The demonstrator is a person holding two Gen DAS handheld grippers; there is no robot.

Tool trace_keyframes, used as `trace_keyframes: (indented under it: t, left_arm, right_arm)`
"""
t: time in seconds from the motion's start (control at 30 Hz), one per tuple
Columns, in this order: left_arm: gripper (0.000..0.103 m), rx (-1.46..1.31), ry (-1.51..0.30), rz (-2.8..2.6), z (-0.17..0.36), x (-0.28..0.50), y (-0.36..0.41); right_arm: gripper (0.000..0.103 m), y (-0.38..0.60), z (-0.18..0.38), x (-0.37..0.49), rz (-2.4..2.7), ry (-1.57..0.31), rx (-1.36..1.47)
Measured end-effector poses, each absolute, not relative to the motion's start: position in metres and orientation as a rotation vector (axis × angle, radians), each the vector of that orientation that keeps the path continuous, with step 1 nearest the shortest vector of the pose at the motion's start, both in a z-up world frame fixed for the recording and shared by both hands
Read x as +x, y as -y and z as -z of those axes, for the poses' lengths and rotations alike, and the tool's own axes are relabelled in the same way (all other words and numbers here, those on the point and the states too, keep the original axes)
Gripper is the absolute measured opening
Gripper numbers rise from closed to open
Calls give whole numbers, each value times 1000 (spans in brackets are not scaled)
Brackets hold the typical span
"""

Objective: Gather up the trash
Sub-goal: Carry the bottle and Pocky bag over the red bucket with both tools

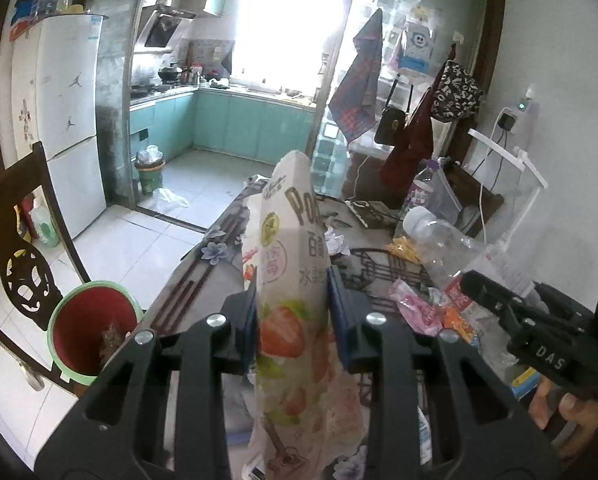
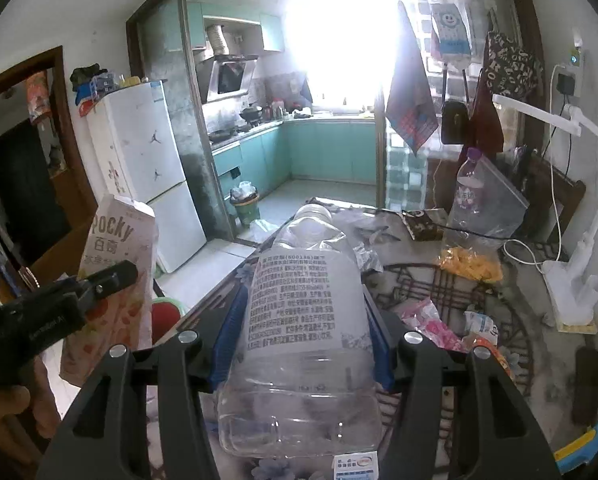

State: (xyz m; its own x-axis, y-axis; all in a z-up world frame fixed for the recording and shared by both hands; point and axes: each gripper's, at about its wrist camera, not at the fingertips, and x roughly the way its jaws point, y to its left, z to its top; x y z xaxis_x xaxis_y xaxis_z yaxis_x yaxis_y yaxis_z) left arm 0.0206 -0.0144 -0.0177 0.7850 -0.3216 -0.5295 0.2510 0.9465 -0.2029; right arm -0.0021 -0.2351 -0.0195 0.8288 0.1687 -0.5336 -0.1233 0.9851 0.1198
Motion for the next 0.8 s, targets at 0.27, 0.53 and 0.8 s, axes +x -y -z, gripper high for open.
trace_keyframes:
  t: [0.27, 0.53, 0.8]
  left_arm:
    - [30, -153, -607, 262, 26, 27, -11]
    - [30, -143, -617, 269, 33, 49, -48]
    - [30, -148, -622, 303, 33, 84, -96]
  right_arm:
    - [53, 217, 26, 5, -143, -605, 69]
    - [53, 183, 30, 24, -109, -610, 83]
    - [53, 127, 27, 48, -79, -624, 64]
